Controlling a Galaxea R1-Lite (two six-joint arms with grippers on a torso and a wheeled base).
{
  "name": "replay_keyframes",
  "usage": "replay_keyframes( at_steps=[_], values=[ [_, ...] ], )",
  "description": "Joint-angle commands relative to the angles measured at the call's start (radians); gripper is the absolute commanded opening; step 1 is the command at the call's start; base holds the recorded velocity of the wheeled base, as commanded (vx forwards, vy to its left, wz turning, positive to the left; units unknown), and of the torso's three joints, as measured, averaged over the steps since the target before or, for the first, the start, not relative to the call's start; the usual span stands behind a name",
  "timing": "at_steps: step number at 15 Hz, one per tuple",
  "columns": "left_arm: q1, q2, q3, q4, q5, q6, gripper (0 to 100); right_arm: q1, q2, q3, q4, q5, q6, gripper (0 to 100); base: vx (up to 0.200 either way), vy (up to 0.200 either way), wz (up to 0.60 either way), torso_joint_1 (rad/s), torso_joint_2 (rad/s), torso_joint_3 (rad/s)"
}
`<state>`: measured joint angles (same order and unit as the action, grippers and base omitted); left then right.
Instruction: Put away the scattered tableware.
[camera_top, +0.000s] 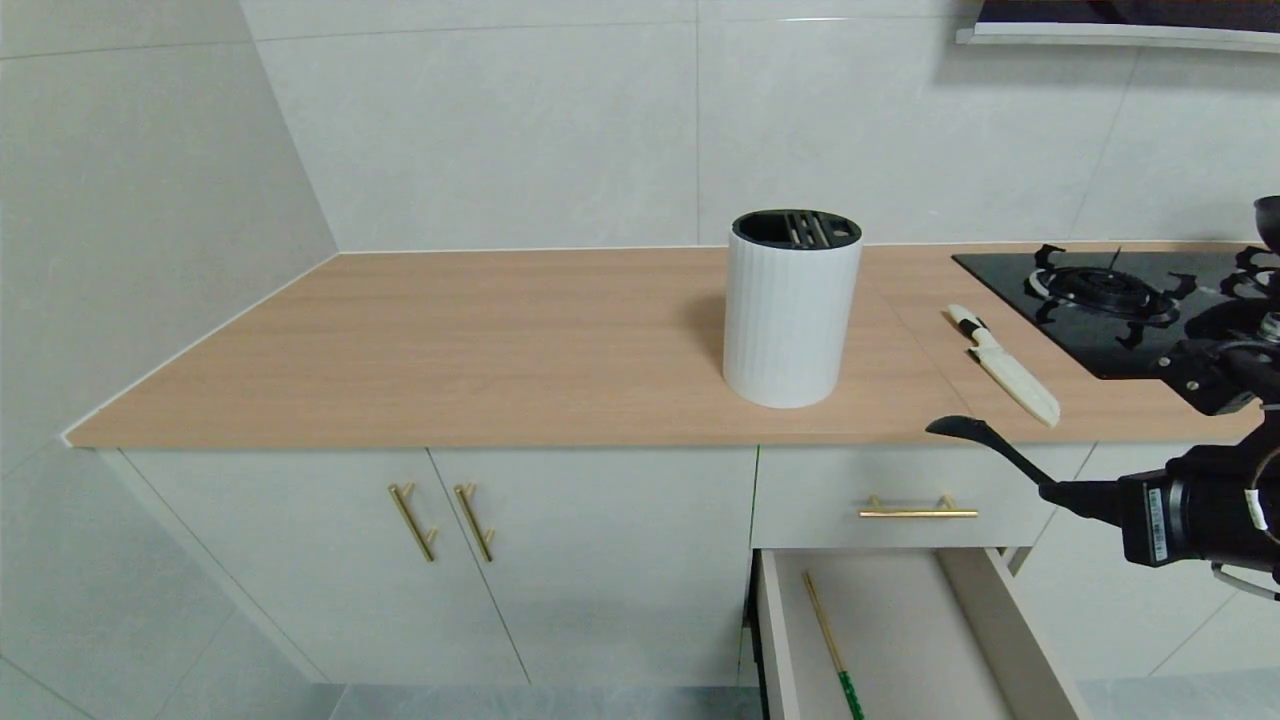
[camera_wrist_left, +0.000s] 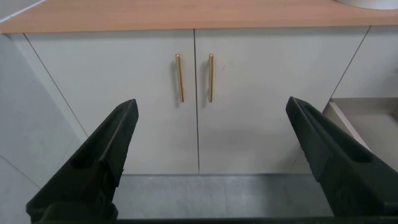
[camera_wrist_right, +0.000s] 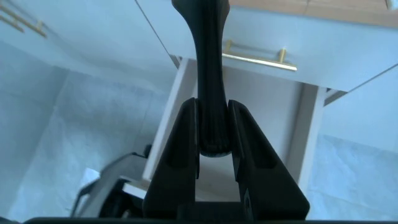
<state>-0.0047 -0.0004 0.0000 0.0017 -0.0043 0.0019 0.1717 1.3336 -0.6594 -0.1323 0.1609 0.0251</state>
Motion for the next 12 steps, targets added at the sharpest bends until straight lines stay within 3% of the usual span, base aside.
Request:
replay_keyframes(
  at_steps=[1, 8, 12],
  values=[
    [0.000, 0.000, 0.000, 0.000, 0.000, 0.000, 100, 0.002, -0.011, 0.009, -0.001, 0.000, -0.002, 0, 0.000, 0.000, 0.00, 0.000, 0.00, 0.000],
    [0.000, 0.000, 0.000, 0.000, 0.000, 0.000, 100, 0.002, -0.002, 0.018, 0.000, 0.002, -0.005, 0, 0.000, 0.000, 0.00, -0.007, 0.01, 0.009],
    [0.000, 0.000, 0.000, 0.000, 0.000, 0.000, 100, 0.002, 0.004, 0.024, -0.001, 0.002, -0.007, 0, 0.000, 0.000, 0.00, -0.167, 0.39, 0.220]
  ],
)
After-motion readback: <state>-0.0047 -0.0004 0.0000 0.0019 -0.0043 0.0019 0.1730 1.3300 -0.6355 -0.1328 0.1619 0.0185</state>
